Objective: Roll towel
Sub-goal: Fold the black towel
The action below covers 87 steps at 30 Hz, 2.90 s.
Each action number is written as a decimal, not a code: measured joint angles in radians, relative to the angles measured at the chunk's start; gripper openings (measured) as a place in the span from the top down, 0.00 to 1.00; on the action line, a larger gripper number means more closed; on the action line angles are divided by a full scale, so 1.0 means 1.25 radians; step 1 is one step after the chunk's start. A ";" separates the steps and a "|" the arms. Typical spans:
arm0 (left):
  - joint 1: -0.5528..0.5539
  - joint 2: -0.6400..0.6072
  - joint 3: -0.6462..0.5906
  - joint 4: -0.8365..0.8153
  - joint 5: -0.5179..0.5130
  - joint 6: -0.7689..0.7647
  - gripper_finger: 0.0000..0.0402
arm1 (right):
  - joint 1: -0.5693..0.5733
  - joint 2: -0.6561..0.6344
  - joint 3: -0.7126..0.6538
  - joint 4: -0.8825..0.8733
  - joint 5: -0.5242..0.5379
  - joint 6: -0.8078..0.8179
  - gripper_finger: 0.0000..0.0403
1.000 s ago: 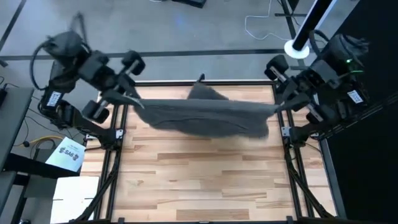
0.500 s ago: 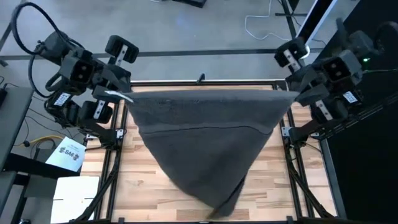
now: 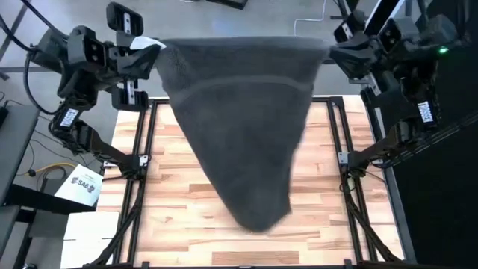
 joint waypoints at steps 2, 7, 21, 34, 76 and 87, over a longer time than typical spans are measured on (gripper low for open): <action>-0.008 0.002 0.007 0.012 0.040 -0.042 0.96 | 0.021 0.000 0.004 0.037 -0.034 0.000 1.00; -0.037 0.035 0.066 0.022 0.084 -0.101 0.96 | 0.087 0.005 0.028 0.053 -0.056 -0.026 1.00; -0.099 0.077 0.106 0.120 0.088 -0.171 0.96 | 0.137 0.028 0.043 0.134 -0.049 -0.015 1.00; -0.144 0.066 0.116 0.190 0.072 -0.131 0.96 | 0.171 0.017 0.053 0.261 -0.065 -0.021 1.00; -0.045 0.333 -0.479 -0.984 -0.080 -0.099 0.96 | -0.179 0.121 -0.217 -0.682 0.012 -0.200 1.00; 0.179 0.193 -0.537 -0.699 -0.659 -0.316 0.96 | -0.255 0.027 -0.408 -0.546 0.075 -0.142 1.00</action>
